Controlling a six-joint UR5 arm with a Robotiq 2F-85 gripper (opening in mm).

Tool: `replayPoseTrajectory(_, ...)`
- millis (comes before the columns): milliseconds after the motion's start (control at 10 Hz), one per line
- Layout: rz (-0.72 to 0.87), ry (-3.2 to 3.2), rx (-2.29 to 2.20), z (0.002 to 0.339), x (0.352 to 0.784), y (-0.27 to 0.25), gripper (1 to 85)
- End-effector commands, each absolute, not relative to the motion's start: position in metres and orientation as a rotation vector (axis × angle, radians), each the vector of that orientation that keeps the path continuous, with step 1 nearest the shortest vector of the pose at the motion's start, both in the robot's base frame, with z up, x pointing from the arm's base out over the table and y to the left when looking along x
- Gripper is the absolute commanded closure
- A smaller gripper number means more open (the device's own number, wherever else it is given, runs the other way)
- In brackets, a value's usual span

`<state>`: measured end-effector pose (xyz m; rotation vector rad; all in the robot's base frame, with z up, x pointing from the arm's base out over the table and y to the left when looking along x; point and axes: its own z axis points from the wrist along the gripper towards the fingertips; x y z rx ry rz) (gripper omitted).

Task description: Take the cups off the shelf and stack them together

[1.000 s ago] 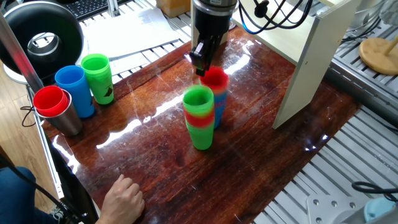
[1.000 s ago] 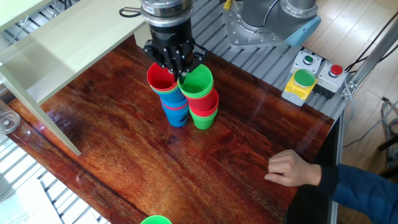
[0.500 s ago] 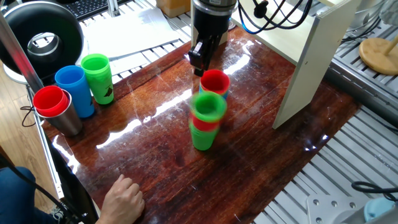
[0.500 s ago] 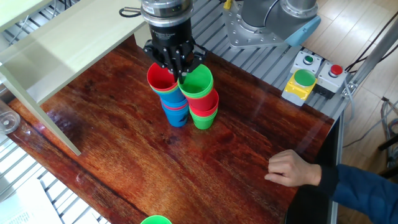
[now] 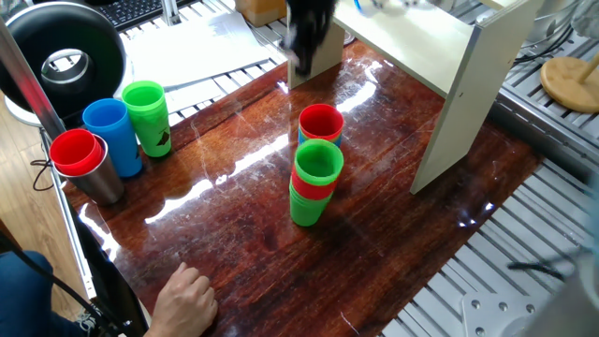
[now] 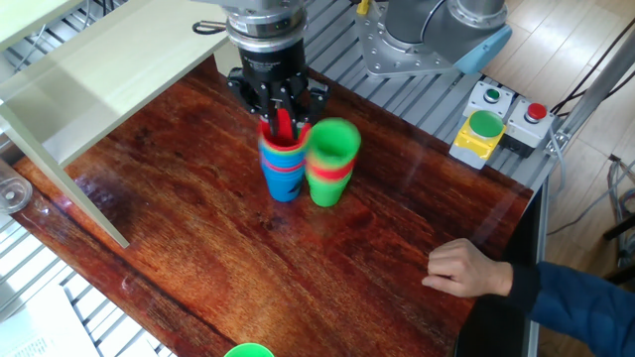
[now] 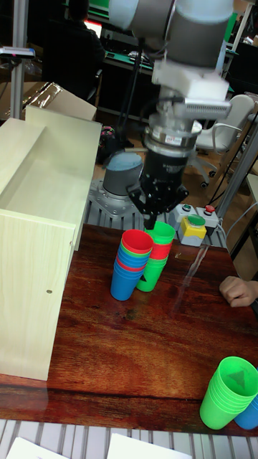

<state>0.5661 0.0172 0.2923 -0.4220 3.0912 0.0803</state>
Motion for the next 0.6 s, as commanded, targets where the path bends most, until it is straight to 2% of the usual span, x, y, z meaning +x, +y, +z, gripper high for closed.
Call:
replayPoseTrajectory(0, 0.065, 3.078, -0.158, 0.354, 0.623, -0.037, 84.0)
replayPoseTrajectory(300, 0.052, 3.062, 0.098, 0.378, 0.622, -0.068, 84.0)
replayPoseTrajectory(500, 0.098, 3.039, 0.219, 0.384, 0.608, -0.063, 84.0)
